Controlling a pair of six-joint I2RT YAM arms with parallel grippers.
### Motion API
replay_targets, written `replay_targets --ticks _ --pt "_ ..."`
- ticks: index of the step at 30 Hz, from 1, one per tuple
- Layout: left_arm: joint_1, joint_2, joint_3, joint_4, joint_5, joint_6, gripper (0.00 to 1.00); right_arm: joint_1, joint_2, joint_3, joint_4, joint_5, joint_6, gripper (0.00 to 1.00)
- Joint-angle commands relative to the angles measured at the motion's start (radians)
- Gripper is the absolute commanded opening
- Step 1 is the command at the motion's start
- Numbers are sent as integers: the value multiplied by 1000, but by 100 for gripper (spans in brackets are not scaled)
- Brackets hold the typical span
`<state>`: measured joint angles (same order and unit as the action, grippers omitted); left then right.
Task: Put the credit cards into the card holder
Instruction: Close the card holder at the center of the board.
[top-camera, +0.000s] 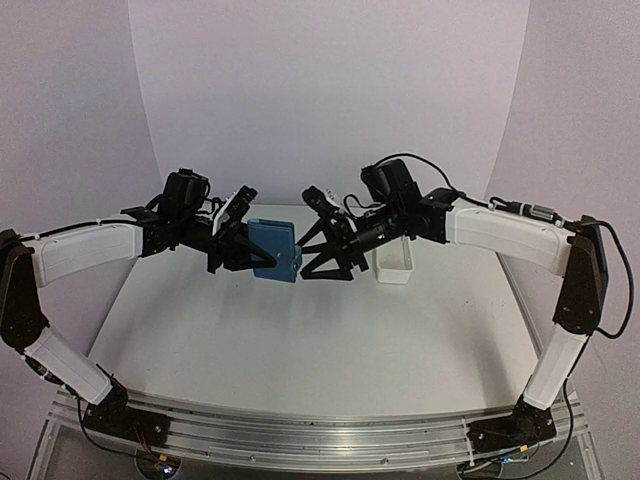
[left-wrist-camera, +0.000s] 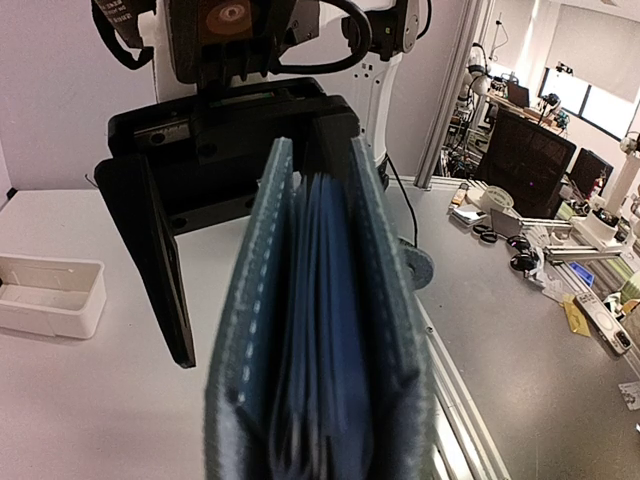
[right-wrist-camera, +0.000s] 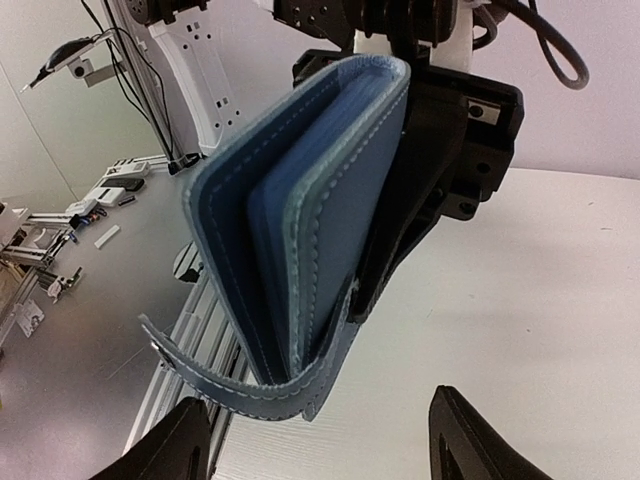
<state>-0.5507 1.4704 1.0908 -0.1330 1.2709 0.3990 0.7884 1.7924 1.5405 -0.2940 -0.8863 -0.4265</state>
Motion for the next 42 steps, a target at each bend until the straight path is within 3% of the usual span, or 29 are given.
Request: replay_targets --ticks 1,7,26,42 --pt "0 -24 35 -6 7 27 0 -8 -89 -8 -3 -35 12 71" --pt "-1 -17 40 9 14 28 0 -11 -64 28 3 -37 1 72" --pt "-1 -18 35 32 12 3 0 15 41 110 35 -72 40 58" --pt "-2 -27 26 56 -28 -45 0 42 73 116 85 8 94 46"
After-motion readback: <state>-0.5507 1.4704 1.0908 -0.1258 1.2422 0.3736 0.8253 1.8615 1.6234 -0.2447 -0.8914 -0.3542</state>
